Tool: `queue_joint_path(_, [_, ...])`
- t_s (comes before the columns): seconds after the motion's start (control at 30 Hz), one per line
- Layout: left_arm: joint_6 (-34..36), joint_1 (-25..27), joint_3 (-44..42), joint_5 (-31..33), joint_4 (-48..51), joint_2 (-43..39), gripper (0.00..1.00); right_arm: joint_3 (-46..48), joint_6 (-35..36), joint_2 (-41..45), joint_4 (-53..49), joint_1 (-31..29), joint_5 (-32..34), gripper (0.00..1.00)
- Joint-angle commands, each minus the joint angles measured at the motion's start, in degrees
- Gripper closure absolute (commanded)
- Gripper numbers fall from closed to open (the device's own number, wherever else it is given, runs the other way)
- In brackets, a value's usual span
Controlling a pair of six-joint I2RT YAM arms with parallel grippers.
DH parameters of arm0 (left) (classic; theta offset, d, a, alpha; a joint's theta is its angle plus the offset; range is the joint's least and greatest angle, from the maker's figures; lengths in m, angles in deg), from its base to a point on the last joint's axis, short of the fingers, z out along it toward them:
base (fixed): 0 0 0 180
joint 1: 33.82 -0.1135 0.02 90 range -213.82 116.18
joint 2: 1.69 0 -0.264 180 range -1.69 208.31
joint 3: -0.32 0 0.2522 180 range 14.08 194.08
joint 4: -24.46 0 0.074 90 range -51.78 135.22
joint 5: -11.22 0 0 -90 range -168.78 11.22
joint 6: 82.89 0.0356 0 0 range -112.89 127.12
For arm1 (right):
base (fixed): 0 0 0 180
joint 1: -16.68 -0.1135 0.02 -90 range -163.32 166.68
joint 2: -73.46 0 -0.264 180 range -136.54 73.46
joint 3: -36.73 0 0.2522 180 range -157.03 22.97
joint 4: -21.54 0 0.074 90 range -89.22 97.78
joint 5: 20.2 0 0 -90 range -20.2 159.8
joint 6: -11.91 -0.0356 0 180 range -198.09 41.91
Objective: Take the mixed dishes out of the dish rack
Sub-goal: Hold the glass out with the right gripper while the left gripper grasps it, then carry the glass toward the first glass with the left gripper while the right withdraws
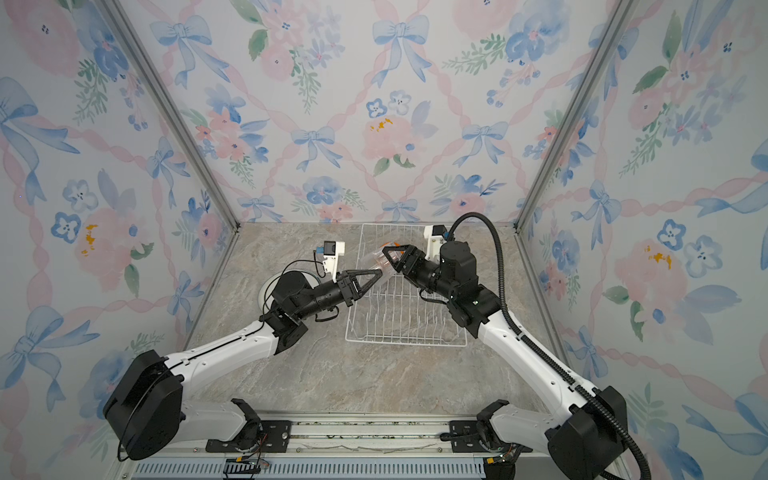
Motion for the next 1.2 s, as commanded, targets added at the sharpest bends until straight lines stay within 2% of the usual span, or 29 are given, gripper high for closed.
queue_joint_path(0.0, [6.9, -0.6, 0.4, 9.6, 7.8, -1.6, 1.00, 1.1, 5.5, 0.8, -5.5, -1.3, -0.3, 0.32])
queue_joint_path(0.2, [10.0, -0.7, 1.3, 14.2, 13.9, -3.9, 1.00, 1.1, 5.9, 1.2, -6.0, -1.4, 0.0, 0.25])
queue_joint_path(0.5, [12.0, -0.6, 1.7, 16.3, 16.5, -5.6, 1.00, 0.9, 6.2, 1.4, -6.6, -1.3, 0.2, 0.21])
queue_joint_path(0.8, [16.2, -1.0, 2.2, 24.2, 24.9, -9.4, 1.00, 0.9, 7.9, 2.2, -9.2, -1.1, 3.3, 0.19])
queue_joint_path(0.97, [17.4, -2.1, 1.7, 25.8, 27.0, -10.6, 1.00, 1.1, 8.4, 2.1, -9.7, -1.0, 4.0, 0.18])
queue_joint_path(1.07, [17.7, -3.7, 1.7, 25.3, 28.4, -10.3, 1.00, 1.1, 10.1, 2.8, -12.2, -1.1, 7.1, 0.18])
queue_joint_path(1.17, [17.0, -6.6, 1.1, 24.6, 29.9, -10.5, 1.00, 1.2, 12.8, 4.2, -16.9, -1.2, 15.2, 0.17])
